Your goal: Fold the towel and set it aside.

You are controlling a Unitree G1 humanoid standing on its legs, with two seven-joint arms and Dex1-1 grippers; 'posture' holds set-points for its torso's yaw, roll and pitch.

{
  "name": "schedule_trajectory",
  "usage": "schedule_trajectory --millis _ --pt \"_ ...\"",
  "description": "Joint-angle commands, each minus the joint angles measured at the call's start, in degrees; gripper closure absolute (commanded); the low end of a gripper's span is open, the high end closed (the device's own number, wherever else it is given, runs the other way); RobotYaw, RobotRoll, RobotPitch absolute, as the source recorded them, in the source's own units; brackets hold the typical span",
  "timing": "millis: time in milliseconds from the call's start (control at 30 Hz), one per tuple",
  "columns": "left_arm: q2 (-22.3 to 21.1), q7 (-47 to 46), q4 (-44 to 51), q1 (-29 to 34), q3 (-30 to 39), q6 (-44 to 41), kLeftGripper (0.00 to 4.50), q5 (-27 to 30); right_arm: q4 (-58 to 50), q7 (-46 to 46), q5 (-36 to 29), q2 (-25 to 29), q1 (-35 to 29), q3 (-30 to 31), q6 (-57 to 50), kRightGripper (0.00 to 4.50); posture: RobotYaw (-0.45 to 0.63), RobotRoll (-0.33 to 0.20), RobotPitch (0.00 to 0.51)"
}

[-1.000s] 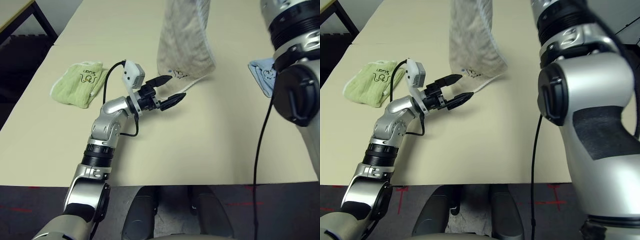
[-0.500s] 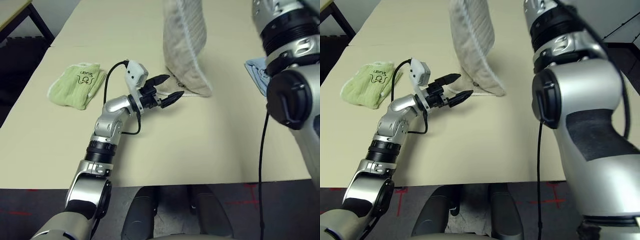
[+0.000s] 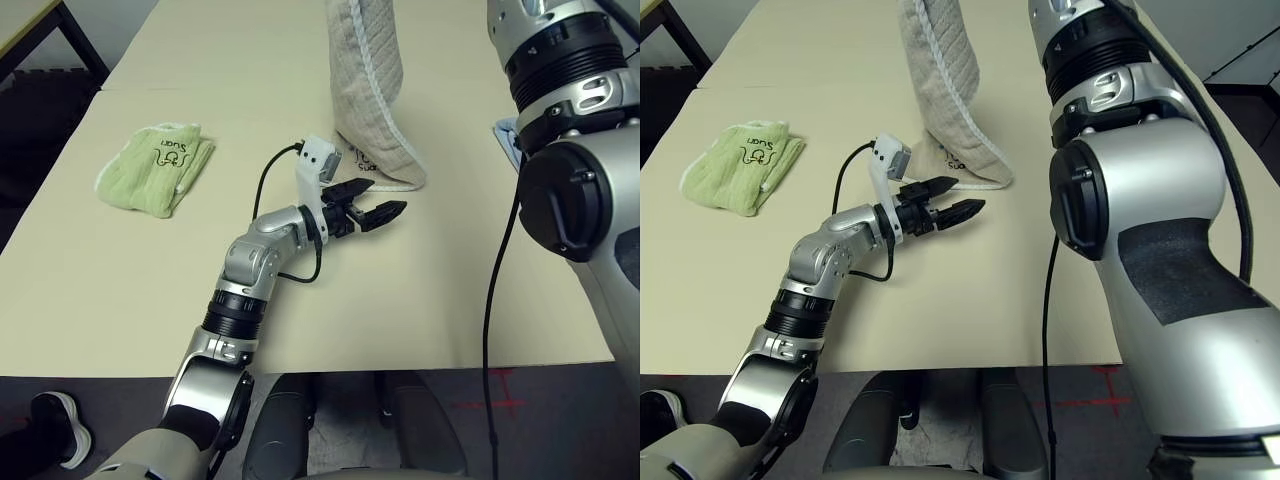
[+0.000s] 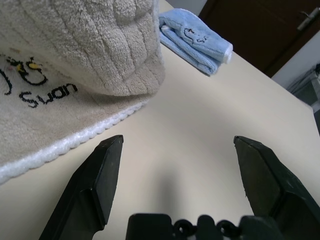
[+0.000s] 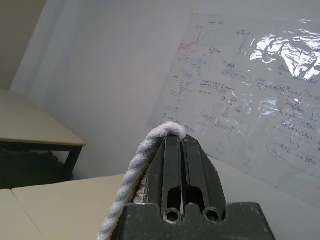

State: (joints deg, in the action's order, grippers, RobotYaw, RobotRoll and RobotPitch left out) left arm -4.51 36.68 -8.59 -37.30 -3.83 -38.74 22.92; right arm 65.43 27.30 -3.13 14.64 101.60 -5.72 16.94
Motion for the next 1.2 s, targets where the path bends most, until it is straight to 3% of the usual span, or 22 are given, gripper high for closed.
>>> schedule_trajectory --millis 33,433,800,1000,1100,1200 --pt "2.7 -3.2 -3.2 -2.2 0.4 -0.4 0.00 -0.1 -0.1 -0.6 0.1 -0.6 0.7 -0.1 1.0 4.48 0.08 0.000 0.202" --pt "9.2 -9.7 -22.8 -15.5 1.9 12.3 0.00 -5.0 0.5 -1.6 0.2 -0.7 0.8 -0.1 0.4 4.48 0.07 0.000 0.203" --pt "13.4 -15.1 -31.6 -21.3 7.2 6.8 0.00 -2.4 0.4 -1.8 0.6 -0.7 0.9 0.1 0.6 4.48 0.06 0.000 0.201" --pt "14.1 -18.2 -35.8 -23.5 8.9 9.0 0.00 -3.0 0.3 -1.7 0.7 -0.7 0.9 0.1 0.7 4.48 0.05 0.000 0.199" --pt "13.7 -18.6 -36.7 -24.0 9.6 9.9 0.60 -2.8 0.2 -1.6 0.7 -0.7 0.8 0.1 0.7 4.50 0.05 0.000 0.197" --pt "11.9 -18.6 -36.0 -23.2 10.0 9.4 1.69 -3.1 0.1 -1.4 0.8 -0.4 0.6 0.1 0.8 4.50 0.06 0.000 0.197"
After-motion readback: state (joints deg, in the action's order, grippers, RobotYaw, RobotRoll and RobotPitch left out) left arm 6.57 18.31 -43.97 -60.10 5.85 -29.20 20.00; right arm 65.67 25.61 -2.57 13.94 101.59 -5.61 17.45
